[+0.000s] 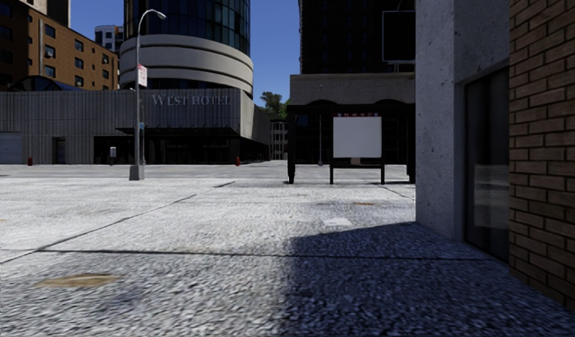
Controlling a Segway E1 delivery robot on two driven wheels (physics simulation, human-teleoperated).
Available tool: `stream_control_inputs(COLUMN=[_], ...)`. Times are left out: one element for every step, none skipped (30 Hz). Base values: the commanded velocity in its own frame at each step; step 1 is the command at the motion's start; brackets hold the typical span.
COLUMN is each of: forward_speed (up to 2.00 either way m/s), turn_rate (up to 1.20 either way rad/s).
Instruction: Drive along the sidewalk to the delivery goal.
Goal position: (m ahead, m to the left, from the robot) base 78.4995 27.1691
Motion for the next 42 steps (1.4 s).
stream_control_inputs(forward_speed=[2.00, 2.00, 2.00, 2.00, 2.00, 2.00, 2.00, 2.00, 2.00, 2.00, 2.00, 2.00, 2.00, 2.00, 2.00, 2.00, 2.00, 2.00, 2.00, 2.00, 2.00, 2.00, 2.00, 2.00, 2.00, 2.00, 2.00, 2.00, 2.00, 2.00, 2.00, 2.00, 2.00, 2.00, 2.00, 2.00, 2.00, 2.00, 2.00, 2.00, 2.00, 2.00], turn_rate=[0.00, 0.00, 0.00, 0.00, 0.00, 0.00, 0.00, 0.00, 0.00, 0.00, 0.00, 0.00, 0.00, 0.00, 0.00, 0.00, -0.07, -0.14, -0.18, -0.21, -0.21, -0.21, -0.22, -0.22, -0.22, -0.22, -0.26, -0.39, -0.54, -0.54, -0.62, -0.65, -0.67, -0.72, -0.74, -0.74, -0.74, -0.74, -0.75, -0.75, -0.79, -0.81])
